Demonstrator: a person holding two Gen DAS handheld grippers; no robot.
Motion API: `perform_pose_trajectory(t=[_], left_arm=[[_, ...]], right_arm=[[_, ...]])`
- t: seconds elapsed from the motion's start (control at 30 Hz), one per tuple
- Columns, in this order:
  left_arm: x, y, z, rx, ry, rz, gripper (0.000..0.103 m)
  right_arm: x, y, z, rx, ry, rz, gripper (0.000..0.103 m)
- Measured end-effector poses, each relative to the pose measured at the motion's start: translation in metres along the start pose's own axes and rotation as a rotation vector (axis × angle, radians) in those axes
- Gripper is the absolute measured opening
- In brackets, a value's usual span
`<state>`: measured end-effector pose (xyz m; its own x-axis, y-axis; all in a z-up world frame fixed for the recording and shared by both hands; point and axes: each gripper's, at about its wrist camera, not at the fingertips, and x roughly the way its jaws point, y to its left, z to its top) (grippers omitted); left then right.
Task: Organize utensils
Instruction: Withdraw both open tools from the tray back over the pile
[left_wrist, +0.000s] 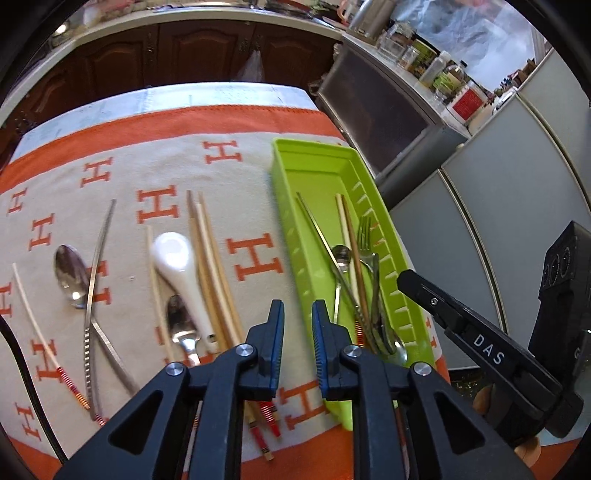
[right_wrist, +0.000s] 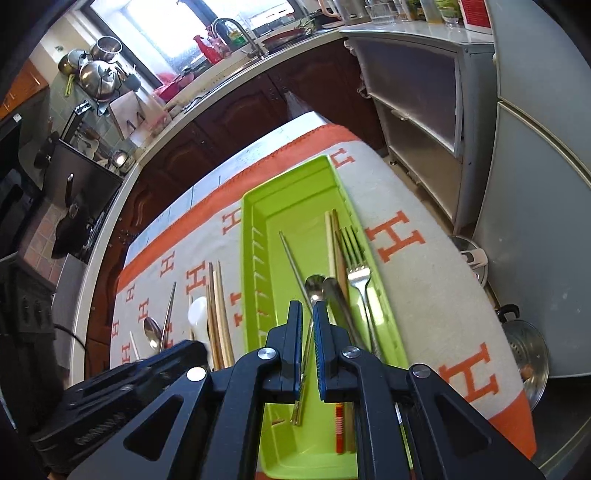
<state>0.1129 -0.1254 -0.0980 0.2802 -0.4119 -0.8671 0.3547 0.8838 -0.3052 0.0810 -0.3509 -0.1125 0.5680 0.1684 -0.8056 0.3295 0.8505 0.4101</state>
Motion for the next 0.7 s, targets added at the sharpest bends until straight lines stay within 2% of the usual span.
perform_pose_trajectory(t=[0.3,0.7], left_arm=[[-0.036,0.034,-0.021,-0.017,-0.088,0.099,0.019],[-0.069,0.08,-0.052,-0.057,-0.146,0.206,0.023]], right_arm=[[-0.004,0.019,-0.013,-0.059,0.012,-0.013,0.006],[-0.009,0.074,-0.037,-0.18,0.05,0.022,0.006]])
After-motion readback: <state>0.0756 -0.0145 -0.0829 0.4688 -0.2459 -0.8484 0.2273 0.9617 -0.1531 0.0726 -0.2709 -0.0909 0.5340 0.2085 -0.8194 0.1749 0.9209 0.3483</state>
